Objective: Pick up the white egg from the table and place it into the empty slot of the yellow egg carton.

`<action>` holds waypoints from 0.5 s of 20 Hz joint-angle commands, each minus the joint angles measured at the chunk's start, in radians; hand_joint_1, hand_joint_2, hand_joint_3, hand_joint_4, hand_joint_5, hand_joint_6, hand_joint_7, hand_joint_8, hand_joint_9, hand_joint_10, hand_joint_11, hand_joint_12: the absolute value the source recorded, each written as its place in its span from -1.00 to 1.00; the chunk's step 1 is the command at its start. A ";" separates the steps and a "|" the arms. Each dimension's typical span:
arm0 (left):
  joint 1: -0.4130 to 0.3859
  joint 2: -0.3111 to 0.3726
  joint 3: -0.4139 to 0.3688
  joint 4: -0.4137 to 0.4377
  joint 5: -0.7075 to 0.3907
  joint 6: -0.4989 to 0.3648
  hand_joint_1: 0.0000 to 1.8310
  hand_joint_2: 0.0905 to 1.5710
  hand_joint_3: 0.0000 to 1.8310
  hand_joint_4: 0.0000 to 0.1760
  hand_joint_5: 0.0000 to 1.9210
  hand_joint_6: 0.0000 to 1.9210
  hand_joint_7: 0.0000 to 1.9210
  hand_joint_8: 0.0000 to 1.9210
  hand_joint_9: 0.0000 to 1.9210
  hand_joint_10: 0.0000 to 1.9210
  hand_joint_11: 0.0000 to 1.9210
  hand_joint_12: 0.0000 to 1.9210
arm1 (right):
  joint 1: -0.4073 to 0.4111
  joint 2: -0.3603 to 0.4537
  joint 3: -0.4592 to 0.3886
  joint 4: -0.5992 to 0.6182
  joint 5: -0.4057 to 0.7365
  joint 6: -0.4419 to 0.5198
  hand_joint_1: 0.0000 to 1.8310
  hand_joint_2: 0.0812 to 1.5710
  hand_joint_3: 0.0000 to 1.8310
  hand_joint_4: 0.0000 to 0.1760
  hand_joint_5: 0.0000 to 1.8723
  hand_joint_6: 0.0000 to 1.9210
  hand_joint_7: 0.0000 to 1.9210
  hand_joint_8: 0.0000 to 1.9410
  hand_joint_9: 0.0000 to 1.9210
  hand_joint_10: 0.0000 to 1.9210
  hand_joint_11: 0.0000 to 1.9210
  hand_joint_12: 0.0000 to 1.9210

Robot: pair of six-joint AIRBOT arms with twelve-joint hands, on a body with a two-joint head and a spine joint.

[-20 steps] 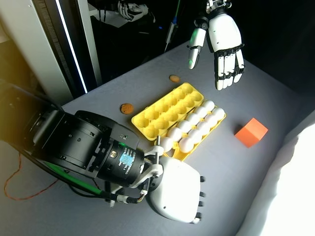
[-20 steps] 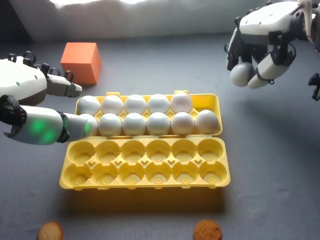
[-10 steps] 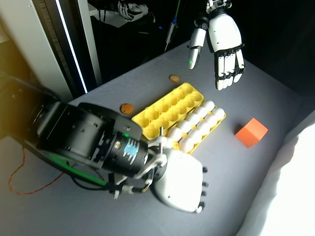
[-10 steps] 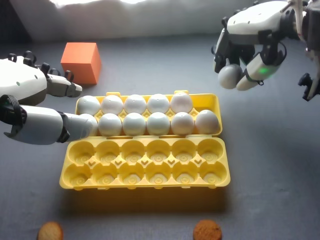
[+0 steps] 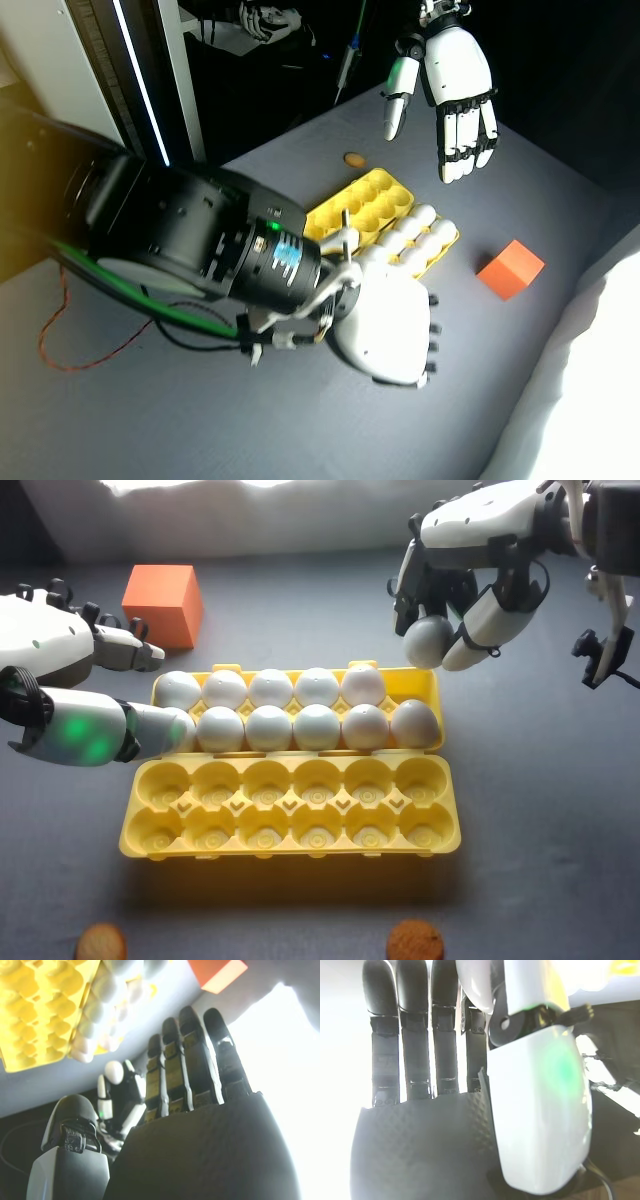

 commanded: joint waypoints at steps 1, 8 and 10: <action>-0.011 0.013 -0.001 0.028 0.015 -0.001 -1.00 0.54 -1.00 -1.00 -0.69 -1.00 -0.61 -1.00 -0.63 -1.00 -1.00 -0.29 | 0.014 0.015 -0.003 0.006 0.083 0.009 0.51 0.36 -1.00 -1.00 0.13 -0.26 0.03 0.11 -0.05 0.20 -0.33 0.28; -0.011 0.013 -0.001 0.028 0.015 -0.001 -1.00 0.53 -1.00 -1.00 -0.64 -1.00 -0.56 -0.99 -0.57 -0.99 -1.00 -0.16 | -0.008 0.004 -0.010 0.007 0.102 0.022 0.51 0.37 -1.00 -1.00 0.13 -0.27 0.01 0.14 -0.07 0.23 -0.35 0.30; -0.012 0.013 -0.001 0.028 0.015 -0.001 -1.00 0.54 -1.00 -1.00 -0.64 -1.00 -0.56 -1.00 -0.57 -0.99 -1.00 -0.16 | -0.019 -0.002 -0.010 0.007 0.111 0.022 0.51 0.38 -1.00 -1.00 0.11 -0.25 -0.01 0.17 -0.07 0.25 -0.35 0.29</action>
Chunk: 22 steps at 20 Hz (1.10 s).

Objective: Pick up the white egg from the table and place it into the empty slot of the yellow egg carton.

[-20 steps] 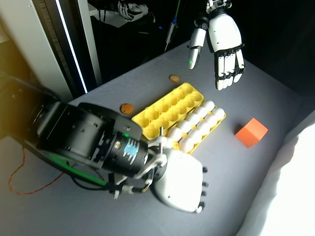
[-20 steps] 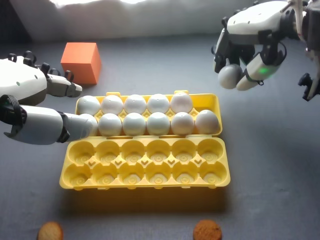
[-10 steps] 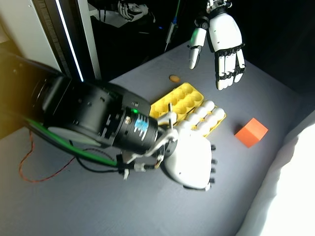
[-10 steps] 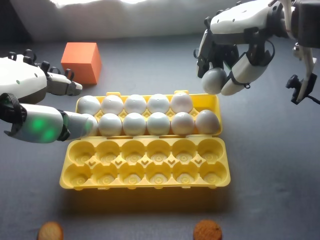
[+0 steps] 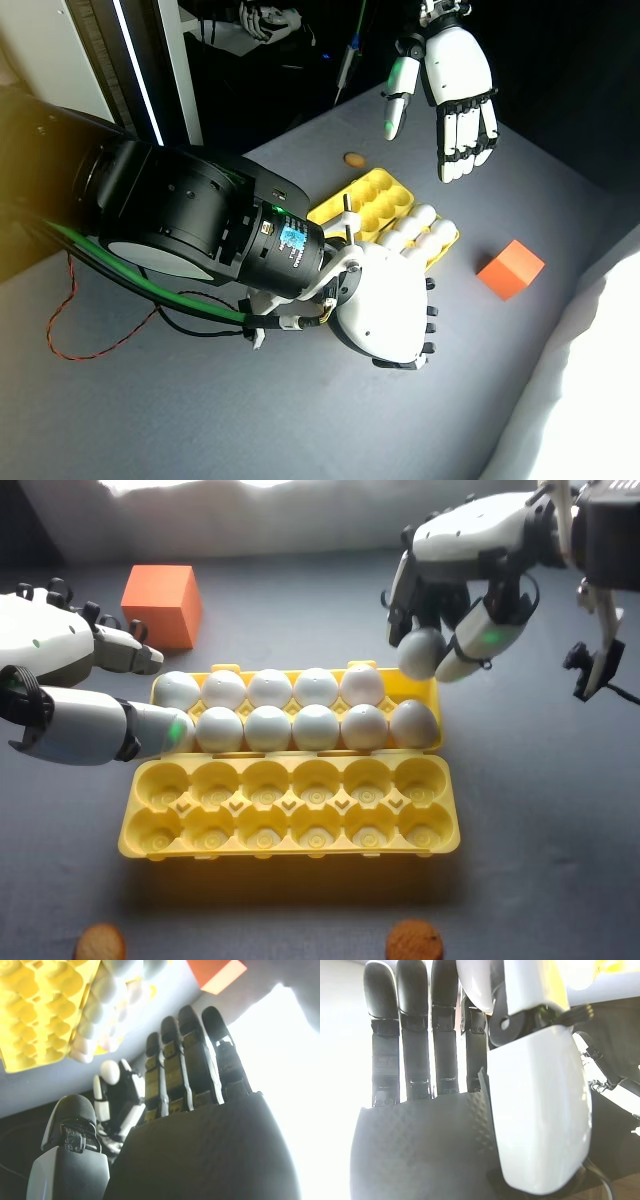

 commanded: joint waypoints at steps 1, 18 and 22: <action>-0.012 0.013 -0.001 0.028 0.015 -0.001 -1.00 0.54 -1.00 -1.00 -0.65 -1.00 -0.56 -1.00 -0.58 -1.00 -1.00 -0.18 | 0.005 0.010 -0.001 0.007 0.101 0.004 0.51 0.37 -1.00 -1.00 0.14 -0.29 -0.02 0.17 -0.07 0.24 -0.34 0.28; -0.015 0.013 -0.001 0.028 0.015 -0.001 -1.00 0.54 -1.00 -1.00 -0.67 -1.00 -0.58 -1.00 -0.60 -1.00 -1.00 -0.22 | -0.069 -0.030 0.044 0.005 0.178 0.014 0.50 0.37 -1.00 -1.00 0.12 -0.20 0.01 0.12 -0.08 0.25 -0.40 0.38; -0.015 0.012 -0.001 0.028 0.015 -0.001 -1.00 0.53 -1.00 -1.00 -0.65 -0.99 -0.56 -0.99 -0.58 -0.99 -1.00 -0.19 | -0.081 -0.038 0.049 0.005 0.194 0.015 0.50 0.39 -1.00 -1.00 0.06 -0.13 -0.01 0.15 -0.10 0.28 -0.40 0.37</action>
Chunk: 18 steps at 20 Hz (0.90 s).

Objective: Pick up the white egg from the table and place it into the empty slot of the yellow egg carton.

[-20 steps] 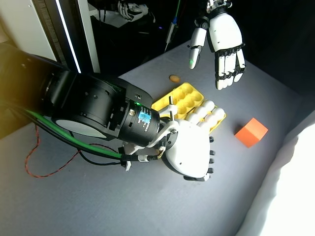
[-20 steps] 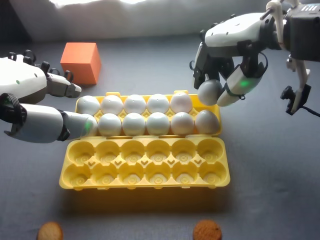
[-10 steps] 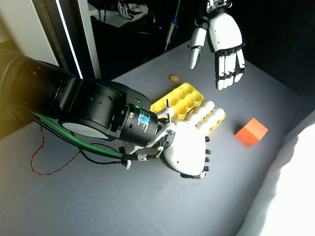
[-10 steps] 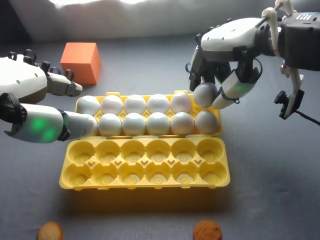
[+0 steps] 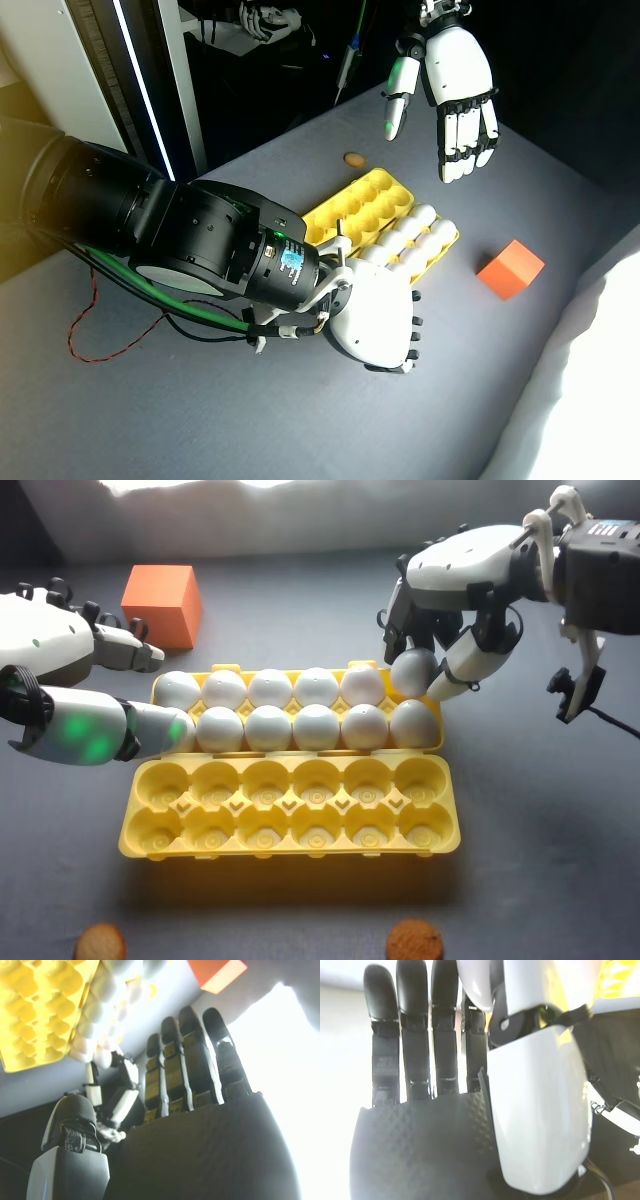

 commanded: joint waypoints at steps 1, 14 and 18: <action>-0.013 0.012 -0.001 0.028 0.015 -0.002 -1.00 0.54 -1.00 -1.00 -0.67 -1.00 -0.57 -1.00 -0.61 -0.99 -1.00 -0.25 | 0.001 0.009 0.004 0.003 0.091 0.009 0.50 0.39 -1.00 -1.00 0.06 -0.14 -0.01 0.16 -0.11 0.30 -0.41 0.37; -0.013 0.012 -0.001 0.028 0.015 -0.002 -1.00 0.54 -1.00 -1.00 -0.65 -1.00 -0.56 -1.00 -0.58 -1.00 -1.00 -0.18 | -0.013 0.002 0.006 0.002 0.110 0.040 0.50 0.38 -1.00 -1.00 0.06 -0.13 0.03 0.10 -0.09 0.26 -0.40 0.32; -0.013 0.012 -0.001 0.028 0.015 -0.002 -1.00 0.55 -1.00 -1.00 -0.66 -1.00 -0.57 -1.00 -0.60 -1.00 -1.00 -0.21 | -0.013 0.002 0.007 0.002 0.112 0.040 0.36 0.38 -1.00 -1.00 0.03 -0.10 0.08 0.09 -0.12 -0.17 -0.46 0.27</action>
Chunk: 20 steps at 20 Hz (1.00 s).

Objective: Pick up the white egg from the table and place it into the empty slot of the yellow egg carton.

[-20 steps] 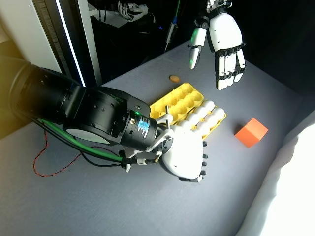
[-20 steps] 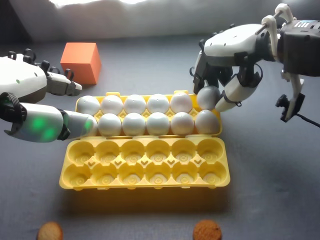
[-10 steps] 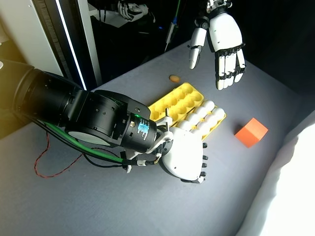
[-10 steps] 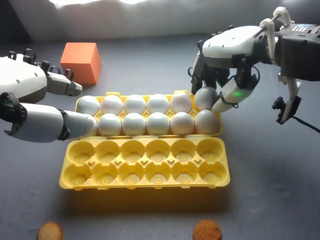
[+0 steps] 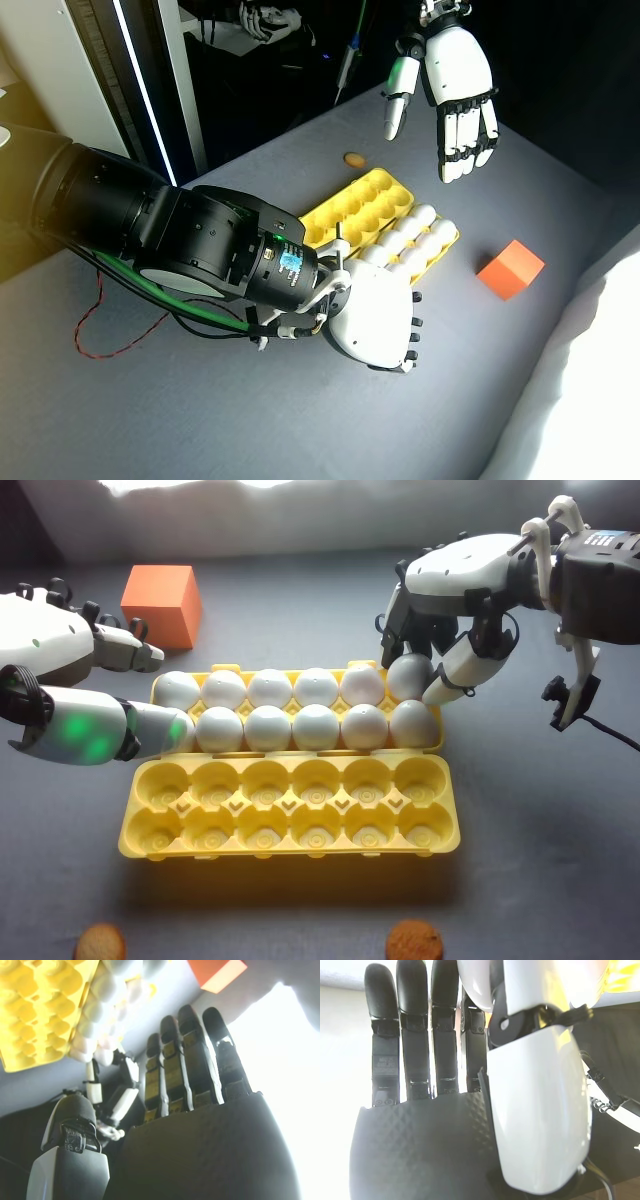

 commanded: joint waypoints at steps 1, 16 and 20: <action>-0.012 0.012 -0.001 0.028 0.015 -0.001 -1.00 0.55 -1.00 -1.00 -0.66 -1.00 -0.57 -1.00 -0.59 -1.00 -1.00 -0.20 | 0.002 0.009 0.004 0.002 0.090 0.006 0.35 0.39 -1.00 -1.00 -0.01 -0.03 0.08 0.06 -0.12 -0.28 -0.51 0.26; -0.014 0.012 -0.002 0.028 0.015 -0.001 -1.00 0.55 -1.00 -1.00 -0.66 -1.00 -0.56 -1.00 -0.59 -0.99 -1.00 -0.22 | 0.001 0.009 0.004 0.002 0.092 0.005 0.30 0.28 -1.00 -1.00 -0.19 -1.00 -0.17 -1.00 -0.21 -0.91 -0.73 0.29; -0.014 0.012 -0.001 0.028 0.015 -0.001 -1.00 0.54 -1.00 -1.00 -0.67 -1.00 -0.58 -1.00 -0.62 -1.00 -1.00 -0.28 | 0.000 0.009 0.004 0.002 0.092 0.005 0.29 0.31 -1.00 -1.00 -0.24 -1.00 -0.22 -1.00 -0.24 -0.94 -0.81 0.37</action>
